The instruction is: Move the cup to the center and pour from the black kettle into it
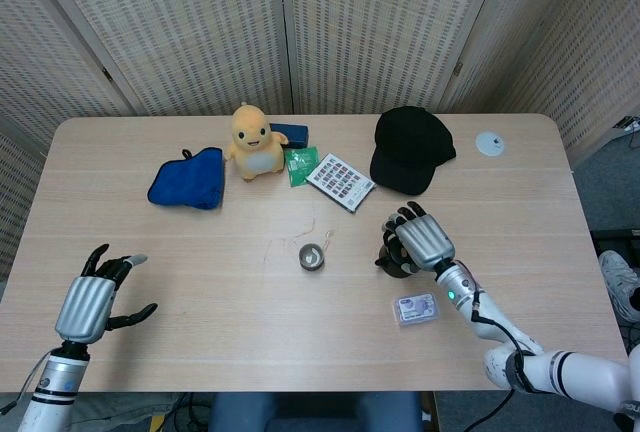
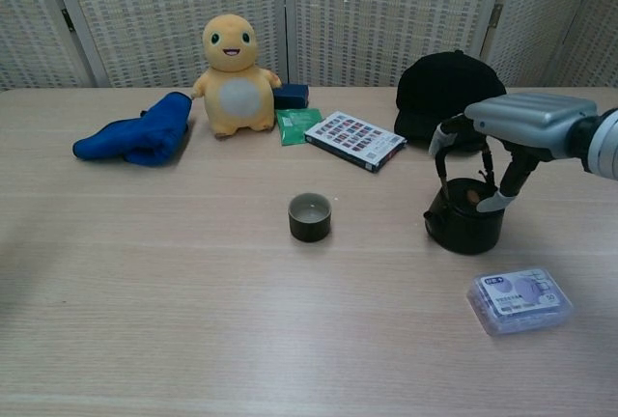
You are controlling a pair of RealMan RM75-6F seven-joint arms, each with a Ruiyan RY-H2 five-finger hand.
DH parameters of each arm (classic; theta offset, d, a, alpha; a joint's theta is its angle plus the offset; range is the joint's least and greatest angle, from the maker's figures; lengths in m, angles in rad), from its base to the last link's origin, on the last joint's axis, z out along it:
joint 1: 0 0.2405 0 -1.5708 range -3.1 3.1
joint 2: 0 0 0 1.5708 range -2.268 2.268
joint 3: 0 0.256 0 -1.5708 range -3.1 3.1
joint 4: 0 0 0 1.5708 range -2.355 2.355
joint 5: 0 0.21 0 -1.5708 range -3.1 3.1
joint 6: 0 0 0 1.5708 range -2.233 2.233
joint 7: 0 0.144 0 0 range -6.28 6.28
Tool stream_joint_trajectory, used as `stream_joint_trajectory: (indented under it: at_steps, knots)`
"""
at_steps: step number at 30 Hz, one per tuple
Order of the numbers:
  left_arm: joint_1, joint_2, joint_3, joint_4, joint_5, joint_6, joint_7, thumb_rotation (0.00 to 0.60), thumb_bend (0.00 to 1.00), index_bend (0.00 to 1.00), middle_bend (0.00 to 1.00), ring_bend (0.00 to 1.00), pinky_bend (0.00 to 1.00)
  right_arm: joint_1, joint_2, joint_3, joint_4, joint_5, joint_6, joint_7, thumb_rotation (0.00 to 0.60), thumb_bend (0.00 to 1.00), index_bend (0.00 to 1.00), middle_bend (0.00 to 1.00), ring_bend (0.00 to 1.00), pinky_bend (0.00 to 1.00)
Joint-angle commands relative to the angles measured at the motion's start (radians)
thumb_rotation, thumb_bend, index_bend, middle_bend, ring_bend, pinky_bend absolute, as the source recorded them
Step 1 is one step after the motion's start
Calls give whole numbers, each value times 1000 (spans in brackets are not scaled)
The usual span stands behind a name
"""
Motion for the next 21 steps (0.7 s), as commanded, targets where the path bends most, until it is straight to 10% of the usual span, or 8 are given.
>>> stream_joint_trajectory:
  at_steps: [1, 21]
  knots:
    - [-1, 0, 0, 0, 0, 0, 0, 0, 23, 233, 290, 306, 55, -9, 9, -2, -11, -4, 18, -10, 600, 0, 242, 192, 90, 65]
    - [-2, 11, -6, -15, 7, 10, 5, 0, 23, 233, 290, 306, 55, -170, 145, -53, -201, -146, 297, -40, 600, 0, 107, 95, 0, 13]
